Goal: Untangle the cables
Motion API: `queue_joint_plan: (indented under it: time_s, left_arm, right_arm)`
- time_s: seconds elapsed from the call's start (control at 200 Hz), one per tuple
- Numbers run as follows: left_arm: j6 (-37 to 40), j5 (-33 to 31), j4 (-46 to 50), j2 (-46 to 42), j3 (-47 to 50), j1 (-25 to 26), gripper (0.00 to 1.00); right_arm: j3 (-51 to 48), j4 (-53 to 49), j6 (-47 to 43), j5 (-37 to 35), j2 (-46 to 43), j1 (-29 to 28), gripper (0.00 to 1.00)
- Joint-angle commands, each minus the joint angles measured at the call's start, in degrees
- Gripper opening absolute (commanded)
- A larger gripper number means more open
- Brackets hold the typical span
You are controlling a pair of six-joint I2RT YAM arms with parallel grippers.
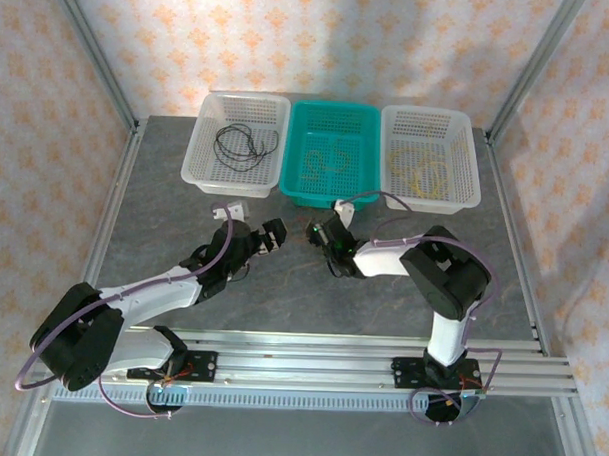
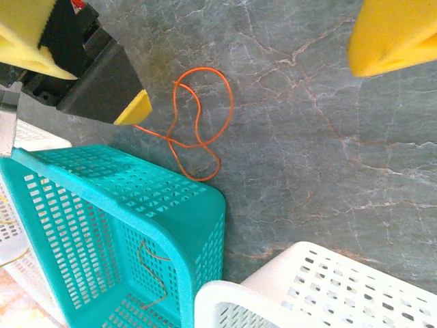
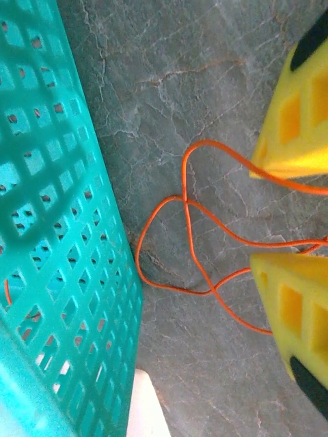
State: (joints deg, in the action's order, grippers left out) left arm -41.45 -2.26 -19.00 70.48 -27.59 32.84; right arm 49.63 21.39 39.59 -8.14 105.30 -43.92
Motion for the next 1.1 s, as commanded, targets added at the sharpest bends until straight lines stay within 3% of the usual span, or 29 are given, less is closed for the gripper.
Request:
queue_joint_plan:
  time_s: [0.0, 0.215, 0.581, 0.856, 1.096]
  left_arm:
    - [1.3, 1.6, -2.8, -0.9, 0.8, -0.7, 0.99]
    - [1.4, 3.3, -3.5, 1.2, -0.2, -0.7, 1.00]
    - [3.5, 7.4, -4.7, 4.5, -3.7, -1.2, 0.99]
    - [10.1, 22.4, -13.3, 7.9, -5.8, -1.2, 0.97]
    - [12.0, 32.3, -17.7, 9.7, -9.5, -0.9, 0.97]
  right_arm:
    - [0.4, -1.1, -0.6, -1.6, -0.4, 0.0, 0.26]
    - [-0.5, -5.3, -1.2, -1.9, -5.8, 0.0, 0.07]
    - [-10.0, -12.7, -10.6, 3.5, -26.7, 0.9, 0.00]
    - [-9.2, -23.1, -20.8, 12.9, -41.0, 3.9, 0.00]
    - [-3.1, -31.1, -22.7, 18.1, -47.2, 6.8, 0.00]
